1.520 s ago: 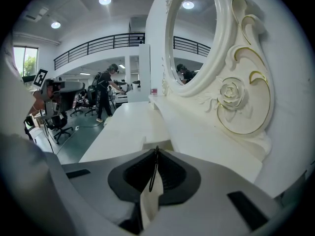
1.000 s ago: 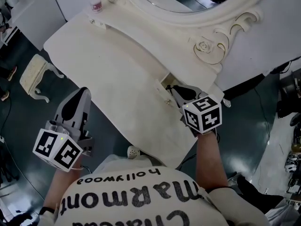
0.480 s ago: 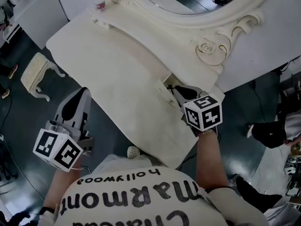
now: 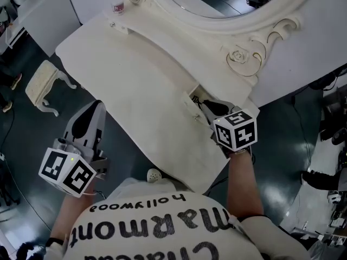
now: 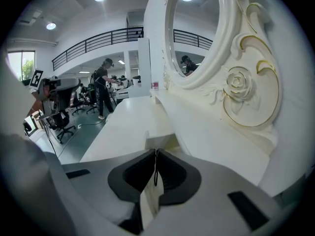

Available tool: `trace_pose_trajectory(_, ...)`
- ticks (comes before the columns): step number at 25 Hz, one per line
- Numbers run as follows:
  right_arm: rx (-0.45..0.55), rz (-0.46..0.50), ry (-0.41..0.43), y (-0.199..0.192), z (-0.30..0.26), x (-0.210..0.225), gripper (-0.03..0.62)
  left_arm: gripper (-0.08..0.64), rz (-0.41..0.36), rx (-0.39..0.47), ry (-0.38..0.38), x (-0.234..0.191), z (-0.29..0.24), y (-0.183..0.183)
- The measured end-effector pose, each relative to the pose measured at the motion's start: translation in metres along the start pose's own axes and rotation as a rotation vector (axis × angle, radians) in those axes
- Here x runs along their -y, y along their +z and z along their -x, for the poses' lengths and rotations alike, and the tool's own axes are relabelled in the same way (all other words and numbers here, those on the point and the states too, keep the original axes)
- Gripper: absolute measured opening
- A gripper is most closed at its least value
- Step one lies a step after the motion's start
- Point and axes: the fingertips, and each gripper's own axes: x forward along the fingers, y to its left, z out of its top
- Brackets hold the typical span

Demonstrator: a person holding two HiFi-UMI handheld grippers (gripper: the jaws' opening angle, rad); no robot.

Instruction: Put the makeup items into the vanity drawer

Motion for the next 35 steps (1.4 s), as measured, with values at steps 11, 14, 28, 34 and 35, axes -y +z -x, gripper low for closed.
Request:
trace_pose_trajectory(11, 0.002, -0.010, -0.023, -0.003, 0.005, 0.005, 0.038, 0.009, -0.002, 0.001, -0.001, 0.004, 0.004, -0.002)
trace_pose_trajectory(14, 0.002, -0.017, -0.023, -0.004, 0.008, 0.006, 0.038, 0.009, 0.000, 0.005, 0.001, 0.005, 0.005, -0.001)
trace_pose_trajectory(28, 0.025, -0.026, -0.074, -0.004, 0.028, 0.007, 0.038, 0.009, -0.021, 0.019, -0.044, 0.016, 0.009, 0.009)
trace_pose_trajectory(34, 0.038, -0.040, -0.111, -0.002, 0.048, -0.003, 0.038, 0.009, -0.015, 0.029, -0.088, 0.024, 0.017, 0.016)
trace_pose_trajectory(35, 0.044, -0.045, -0.121, -0.002, 0.051, -0.005, 0.038, 0.009, -0.019, 0.031, -0.099, 0.025, 0.020, 0.018)
